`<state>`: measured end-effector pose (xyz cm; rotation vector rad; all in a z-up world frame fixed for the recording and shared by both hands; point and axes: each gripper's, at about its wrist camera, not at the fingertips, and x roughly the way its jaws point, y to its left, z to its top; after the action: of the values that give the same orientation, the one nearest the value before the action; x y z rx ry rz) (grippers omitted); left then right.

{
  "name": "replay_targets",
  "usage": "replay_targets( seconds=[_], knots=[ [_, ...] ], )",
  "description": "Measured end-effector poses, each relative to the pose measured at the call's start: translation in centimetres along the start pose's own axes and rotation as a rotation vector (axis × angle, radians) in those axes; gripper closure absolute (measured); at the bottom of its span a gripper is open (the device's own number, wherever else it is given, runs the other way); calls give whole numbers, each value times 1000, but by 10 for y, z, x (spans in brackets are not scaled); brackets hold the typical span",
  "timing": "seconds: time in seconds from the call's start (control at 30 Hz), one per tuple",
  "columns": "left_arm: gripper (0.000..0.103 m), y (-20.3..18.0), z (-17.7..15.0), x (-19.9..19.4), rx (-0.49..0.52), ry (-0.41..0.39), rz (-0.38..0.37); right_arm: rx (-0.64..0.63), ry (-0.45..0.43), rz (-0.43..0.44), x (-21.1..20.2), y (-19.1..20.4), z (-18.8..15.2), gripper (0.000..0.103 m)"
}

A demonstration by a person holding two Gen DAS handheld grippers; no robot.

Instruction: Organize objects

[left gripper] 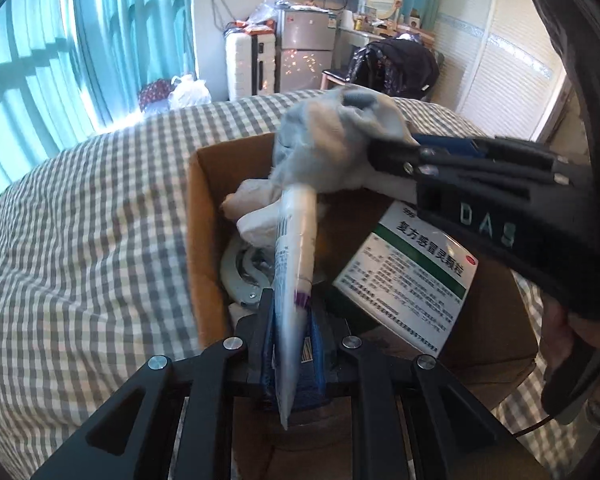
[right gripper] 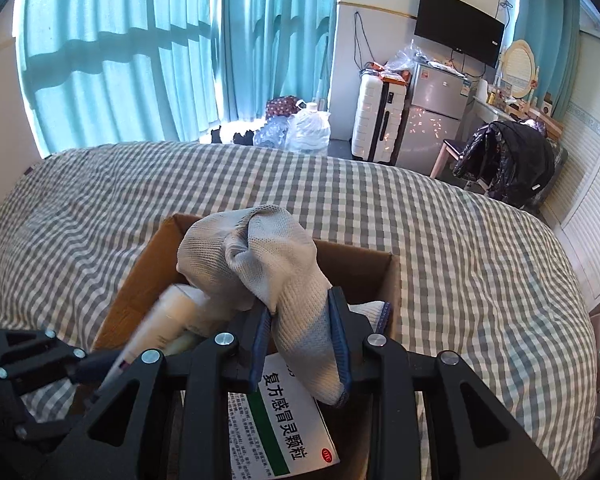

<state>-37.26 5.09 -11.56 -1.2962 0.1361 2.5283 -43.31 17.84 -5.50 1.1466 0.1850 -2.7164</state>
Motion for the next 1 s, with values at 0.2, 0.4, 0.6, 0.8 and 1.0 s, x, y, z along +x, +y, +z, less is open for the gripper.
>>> replay_targets(
  seconds=[0.2, 0.4, 0.6, 0.8, 1.0],
  knots=[
    [82, -5, -2, -8, 14, 5, 8, 19, -29, 20, -19, -1, 2, 68],
    [48, -6, -2, -45, 11, -60, 43, 41, -57, -4, -56, -7, 7, 45],
    [40, -17, 1, -100, 16, -131, 67, 47, -154, -37, -125, -8, 14, 33],
    [24, -33, 4, -188, 37, -254, 109, 75, -266, -47, -220, -12, 18, 22],
    [6, -46, 0, -280, 32, -413, 130, 66, -396, -90, -320, -6, 10, 10]
  ],
)
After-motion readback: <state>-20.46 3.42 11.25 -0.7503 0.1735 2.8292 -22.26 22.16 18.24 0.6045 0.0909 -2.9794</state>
